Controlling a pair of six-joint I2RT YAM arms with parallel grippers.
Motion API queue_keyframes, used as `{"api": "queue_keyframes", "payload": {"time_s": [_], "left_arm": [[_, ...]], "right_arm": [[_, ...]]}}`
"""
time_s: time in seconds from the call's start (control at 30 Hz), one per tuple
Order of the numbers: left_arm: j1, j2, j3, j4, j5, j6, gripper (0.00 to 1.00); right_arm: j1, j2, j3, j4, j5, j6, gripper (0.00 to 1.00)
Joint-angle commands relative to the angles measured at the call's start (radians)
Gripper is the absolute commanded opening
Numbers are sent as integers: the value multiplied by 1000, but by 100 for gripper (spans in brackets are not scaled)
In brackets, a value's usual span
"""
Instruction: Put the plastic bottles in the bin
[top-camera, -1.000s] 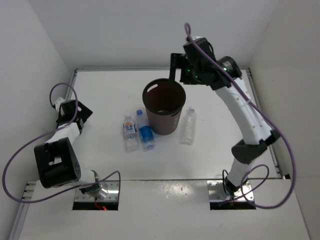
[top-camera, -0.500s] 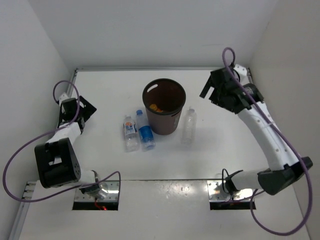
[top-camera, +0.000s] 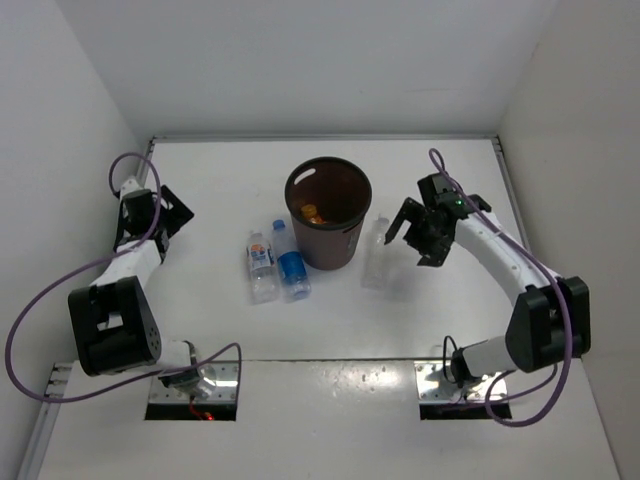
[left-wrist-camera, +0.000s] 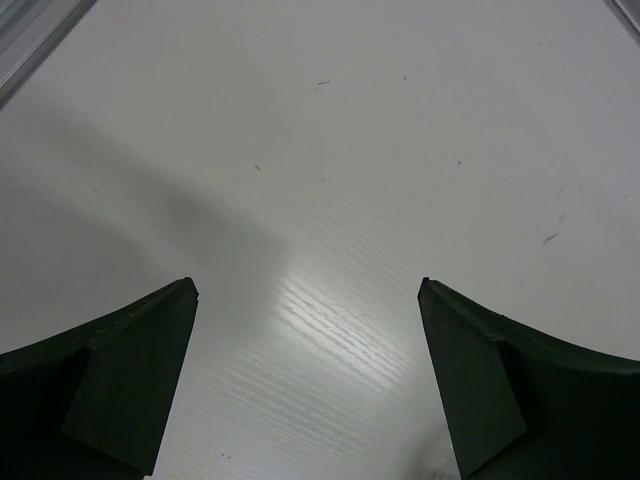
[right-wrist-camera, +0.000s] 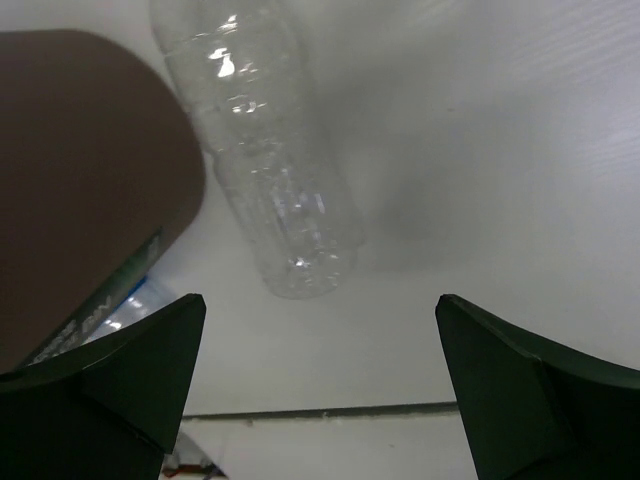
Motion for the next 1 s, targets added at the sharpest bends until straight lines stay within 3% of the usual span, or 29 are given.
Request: {"api": "queue_keyframes", "payload": {"time_s": [0.0,0.33,0.63,0.77,0.97], "left_arm": [[-6,-38,-10,-11,-22,40,100],[-6,-29,1,2,-29,40,100],[-6,-20,1,2,-50,59,100],[-6,-20,1,2,-59,59,100],[-6,-11,-8,2,-68,59,100]], "right_arm": [[-8,33,-38,206,-185,9,100],[12,238,-17,229,-176,-1,100],[22,419,59,170,-213,-11,89],[2,441,69,131,-156,-11,76],[-27,377,43,121,-118,9,41]]}}
